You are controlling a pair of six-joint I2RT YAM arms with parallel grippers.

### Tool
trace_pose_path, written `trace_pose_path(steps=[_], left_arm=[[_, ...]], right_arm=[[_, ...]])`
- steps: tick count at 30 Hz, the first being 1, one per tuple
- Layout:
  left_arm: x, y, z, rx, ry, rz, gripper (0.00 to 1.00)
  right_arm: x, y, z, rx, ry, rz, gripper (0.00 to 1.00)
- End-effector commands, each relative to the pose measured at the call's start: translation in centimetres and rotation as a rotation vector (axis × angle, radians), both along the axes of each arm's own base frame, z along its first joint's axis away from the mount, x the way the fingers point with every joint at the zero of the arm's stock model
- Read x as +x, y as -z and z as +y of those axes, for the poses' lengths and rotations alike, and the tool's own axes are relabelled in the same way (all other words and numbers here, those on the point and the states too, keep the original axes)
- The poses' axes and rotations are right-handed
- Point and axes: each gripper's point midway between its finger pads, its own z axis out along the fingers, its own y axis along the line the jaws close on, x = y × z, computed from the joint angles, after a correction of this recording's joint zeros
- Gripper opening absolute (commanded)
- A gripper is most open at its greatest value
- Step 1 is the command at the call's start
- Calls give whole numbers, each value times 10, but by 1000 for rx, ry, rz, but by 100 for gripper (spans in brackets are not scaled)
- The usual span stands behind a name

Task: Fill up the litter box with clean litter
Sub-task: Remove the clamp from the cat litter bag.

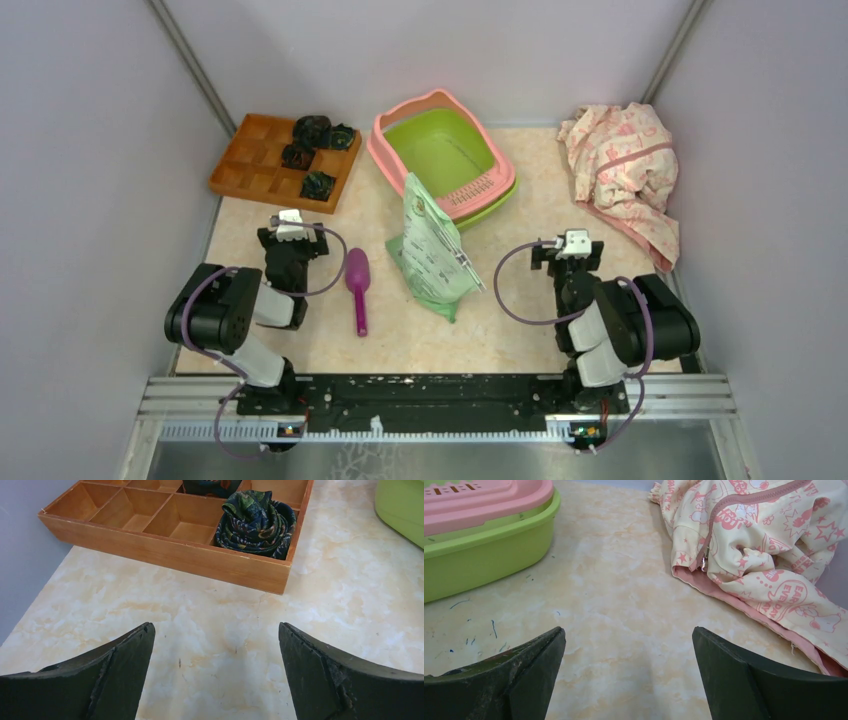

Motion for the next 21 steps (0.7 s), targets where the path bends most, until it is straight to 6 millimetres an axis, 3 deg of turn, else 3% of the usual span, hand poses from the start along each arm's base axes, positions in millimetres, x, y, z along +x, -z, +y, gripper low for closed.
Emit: trace_pose_path(steps=[1, 21], left_arm=[[2, -5, -1, -10, 6, -23, 99], [2, -5, -1, -10, 7, -23, 99]], right_arm=[[7, -22, 4, 31, -13, -75, 98], [5, -22, 2, 34, -6, -80, 98]])
